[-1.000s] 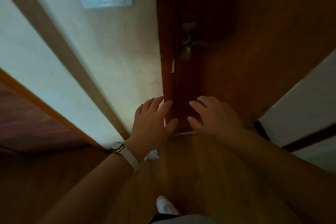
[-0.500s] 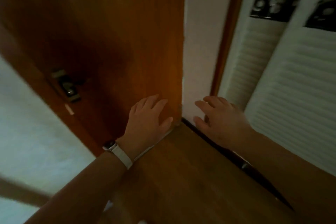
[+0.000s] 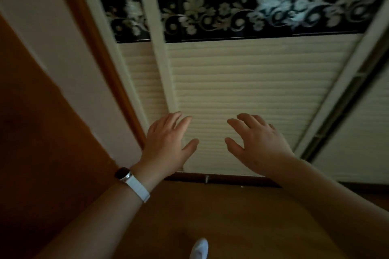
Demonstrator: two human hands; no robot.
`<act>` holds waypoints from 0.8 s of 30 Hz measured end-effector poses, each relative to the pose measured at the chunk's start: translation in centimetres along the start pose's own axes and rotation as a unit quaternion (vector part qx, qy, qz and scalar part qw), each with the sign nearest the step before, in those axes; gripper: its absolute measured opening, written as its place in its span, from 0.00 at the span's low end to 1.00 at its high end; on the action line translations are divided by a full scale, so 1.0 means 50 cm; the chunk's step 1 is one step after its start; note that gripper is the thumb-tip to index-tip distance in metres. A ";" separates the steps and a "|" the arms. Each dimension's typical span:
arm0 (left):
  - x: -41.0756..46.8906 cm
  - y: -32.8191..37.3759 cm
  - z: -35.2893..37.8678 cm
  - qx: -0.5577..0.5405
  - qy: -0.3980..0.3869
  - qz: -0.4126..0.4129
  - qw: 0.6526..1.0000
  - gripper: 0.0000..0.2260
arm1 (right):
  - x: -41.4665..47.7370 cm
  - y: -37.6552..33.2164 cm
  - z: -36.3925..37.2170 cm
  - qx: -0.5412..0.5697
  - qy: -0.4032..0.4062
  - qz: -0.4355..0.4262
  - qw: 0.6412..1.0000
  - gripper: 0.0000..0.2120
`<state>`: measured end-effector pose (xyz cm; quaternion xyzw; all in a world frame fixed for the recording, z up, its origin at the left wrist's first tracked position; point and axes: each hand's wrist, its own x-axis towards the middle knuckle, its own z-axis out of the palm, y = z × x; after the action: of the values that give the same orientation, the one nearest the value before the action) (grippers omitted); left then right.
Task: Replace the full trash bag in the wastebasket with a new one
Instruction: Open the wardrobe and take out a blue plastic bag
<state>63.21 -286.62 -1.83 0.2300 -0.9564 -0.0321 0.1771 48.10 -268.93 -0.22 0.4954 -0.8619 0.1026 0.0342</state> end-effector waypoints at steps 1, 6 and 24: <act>0.032 0.017 0.017 -0.006 -0.002 0.022 1.000 0.27 | 0.001 0.026 -0.001 -0.005 -0.001 0.025 1.000 0.28; 0.192 0.084 0.103 -0.025 -0.021 0.161 0.986 0.26 | 0.024 0.133 -0.003 -0.033 0.012 0.135 0.990 0.28; 0.504 0.420 0.285 -0.182 -0.085 0.497 0.844 0.26 | -0.050 0.313 -0.042 -0.107 0.041 0.492 0.863 0.26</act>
<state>28.25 -279.54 -4.00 -0.3157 -0.9311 -0.1327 0.1255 35.81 -258.76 -0.81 -0.0044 -0.9972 0.0332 0.0670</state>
